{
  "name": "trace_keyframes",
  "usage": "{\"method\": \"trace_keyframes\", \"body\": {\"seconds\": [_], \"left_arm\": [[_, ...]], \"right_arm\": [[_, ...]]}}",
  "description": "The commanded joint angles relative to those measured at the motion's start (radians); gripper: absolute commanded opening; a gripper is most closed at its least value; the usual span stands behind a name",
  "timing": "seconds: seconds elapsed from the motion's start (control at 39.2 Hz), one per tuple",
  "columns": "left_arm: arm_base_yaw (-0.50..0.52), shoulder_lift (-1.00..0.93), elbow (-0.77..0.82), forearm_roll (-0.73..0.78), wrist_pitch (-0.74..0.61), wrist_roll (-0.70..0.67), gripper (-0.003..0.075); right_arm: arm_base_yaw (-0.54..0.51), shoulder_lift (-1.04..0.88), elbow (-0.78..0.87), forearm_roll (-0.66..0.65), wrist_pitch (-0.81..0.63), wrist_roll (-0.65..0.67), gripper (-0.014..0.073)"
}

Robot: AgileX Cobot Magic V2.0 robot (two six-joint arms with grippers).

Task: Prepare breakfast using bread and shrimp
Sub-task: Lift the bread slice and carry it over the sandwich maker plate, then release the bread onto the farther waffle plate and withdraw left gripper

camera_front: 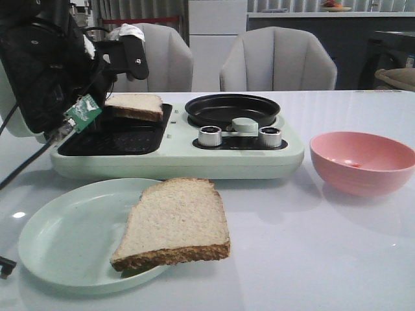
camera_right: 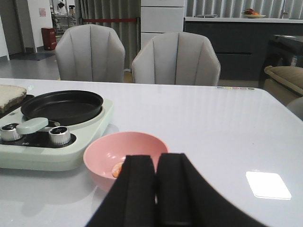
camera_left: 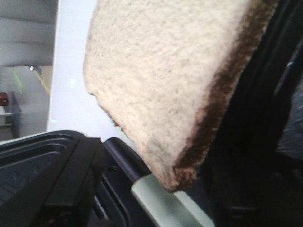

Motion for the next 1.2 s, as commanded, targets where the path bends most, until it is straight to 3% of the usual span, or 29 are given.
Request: {"method": "trace_keyframes", "body": {"seconds": [0.0, 0.38, 0.79, 1.05, 1.17], "left_arm": [[-0.017, -0.089, -0.022, -0.074, 0.016, -0.009, 0.0512], [-0.087, -0.202, -0.022, -0.310, 0.222, -0.002, 0.0512], [-0.187, -0.451, -0.022, -0.516, 0.345, -0.002, 0.0512], [-0.187, -0.659, 0.061, -0.692, 0.322, 0.004, 0.0512], [-0.157, -0.806, 0.176, -0.823, 0.276, 0.140, 0.0512]], "right_arm": [[-0.007, -0.021, -0.016, -0.013, -0.079, -0.003, 0.0153], [-0.007, -0.021, -0.016, -0.013, -0.079, -0.003, 0.0153], [-0.007, -0.021, -0.016, -0.013, -0.079, -0.003, 0.0153], [-0.007, -0.021, -0.016, -0.013, -0.079, -0.003, 0.0153], [-0.007, -0.021, -0.016, -0.013, -0.079, -0.003, 0.0153]]}}
